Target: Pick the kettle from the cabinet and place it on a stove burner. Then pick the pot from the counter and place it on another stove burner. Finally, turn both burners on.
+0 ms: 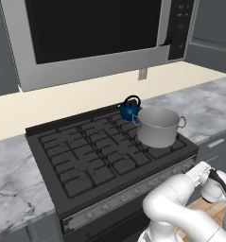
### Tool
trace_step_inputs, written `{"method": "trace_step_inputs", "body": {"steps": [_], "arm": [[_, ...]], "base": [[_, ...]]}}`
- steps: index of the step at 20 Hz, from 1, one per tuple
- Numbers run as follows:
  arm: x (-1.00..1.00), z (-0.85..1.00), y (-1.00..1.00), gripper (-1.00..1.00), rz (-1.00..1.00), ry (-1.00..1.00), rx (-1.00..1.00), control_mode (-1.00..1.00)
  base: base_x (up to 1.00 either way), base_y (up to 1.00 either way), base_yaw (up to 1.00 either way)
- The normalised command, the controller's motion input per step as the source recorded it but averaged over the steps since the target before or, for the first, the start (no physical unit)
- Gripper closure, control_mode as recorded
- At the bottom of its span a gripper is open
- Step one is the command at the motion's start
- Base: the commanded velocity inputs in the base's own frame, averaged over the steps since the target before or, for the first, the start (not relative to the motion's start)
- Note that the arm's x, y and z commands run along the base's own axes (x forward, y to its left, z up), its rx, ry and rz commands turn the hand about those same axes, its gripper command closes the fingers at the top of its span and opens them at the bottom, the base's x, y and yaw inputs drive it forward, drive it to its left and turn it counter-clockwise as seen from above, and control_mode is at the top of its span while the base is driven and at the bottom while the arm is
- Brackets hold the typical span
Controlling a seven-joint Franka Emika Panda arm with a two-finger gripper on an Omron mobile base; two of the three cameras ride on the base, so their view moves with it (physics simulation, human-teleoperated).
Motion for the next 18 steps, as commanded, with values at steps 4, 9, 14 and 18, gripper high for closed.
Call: {"method": "trace_step_inputs", "body": {"steps": [4,9,14,18], "arm": [[0.1,0.0,0.08,1.0,0.0,0.0,0.0,-1.0],[0.0,0.0,0.13,1.0,0.0,-0.02,-0.01,-1.0],[-0.04,0.0,0.2,1.0,0.0,-0.05,-0.07,-1.0],[0.0,0.0,0.02,1.0,0.0,0.0,-0.18,-1.0]], "base": [[0.0,0.0,0.0],[0.0,0.0,0.0],[0.0,0.0,0.0],[0.0,0.0,0.0]]}}
